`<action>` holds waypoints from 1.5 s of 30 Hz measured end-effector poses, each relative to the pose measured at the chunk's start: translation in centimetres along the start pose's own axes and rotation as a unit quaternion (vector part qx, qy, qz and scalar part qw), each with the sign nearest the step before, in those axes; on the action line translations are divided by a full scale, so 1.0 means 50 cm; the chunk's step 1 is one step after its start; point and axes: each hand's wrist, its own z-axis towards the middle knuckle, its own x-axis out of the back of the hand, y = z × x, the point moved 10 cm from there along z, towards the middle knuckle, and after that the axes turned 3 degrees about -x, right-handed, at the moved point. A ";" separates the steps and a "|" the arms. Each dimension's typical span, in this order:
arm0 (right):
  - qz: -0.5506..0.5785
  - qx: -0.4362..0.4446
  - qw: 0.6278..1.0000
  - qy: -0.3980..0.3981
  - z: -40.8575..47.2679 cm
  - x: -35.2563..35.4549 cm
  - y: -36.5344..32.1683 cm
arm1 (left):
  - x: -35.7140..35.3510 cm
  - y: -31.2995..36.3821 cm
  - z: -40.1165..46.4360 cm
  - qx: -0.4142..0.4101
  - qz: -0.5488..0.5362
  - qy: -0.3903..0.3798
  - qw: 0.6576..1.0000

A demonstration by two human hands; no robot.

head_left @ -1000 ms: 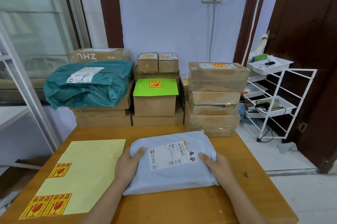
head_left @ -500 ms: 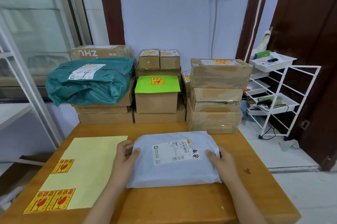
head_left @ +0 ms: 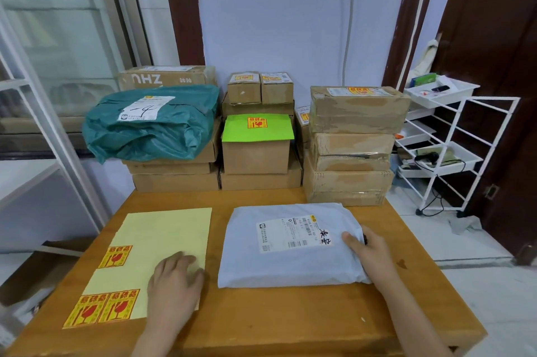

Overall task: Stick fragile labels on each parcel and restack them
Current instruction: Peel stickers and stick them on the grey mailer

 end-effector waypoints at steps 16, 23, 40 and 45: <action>-0.132 -0.067 0.983 0.108 0.033 0.242 0.058 | -0.112 0.206 -0.020 -0.117 0.016 -0.084 0.989; -0.180 -0.082 0.974 0.108 0.048 0.231 0.038 | -0.157 0.287 -0.020 -0.150 -0.013 -0.154 0.977; -0.268 0.297 0.899 -0.178 -0.182 -0.313 -0.176 | -0.049 0.088 0.021 -0.160 -0.082 -0.078 0.981; -0.306 0.250 0.895 -0.206 -0.174 -0.423 -0.141 | -0.056 0.095 0.010 -0.166 -0.078 -0.100 0.978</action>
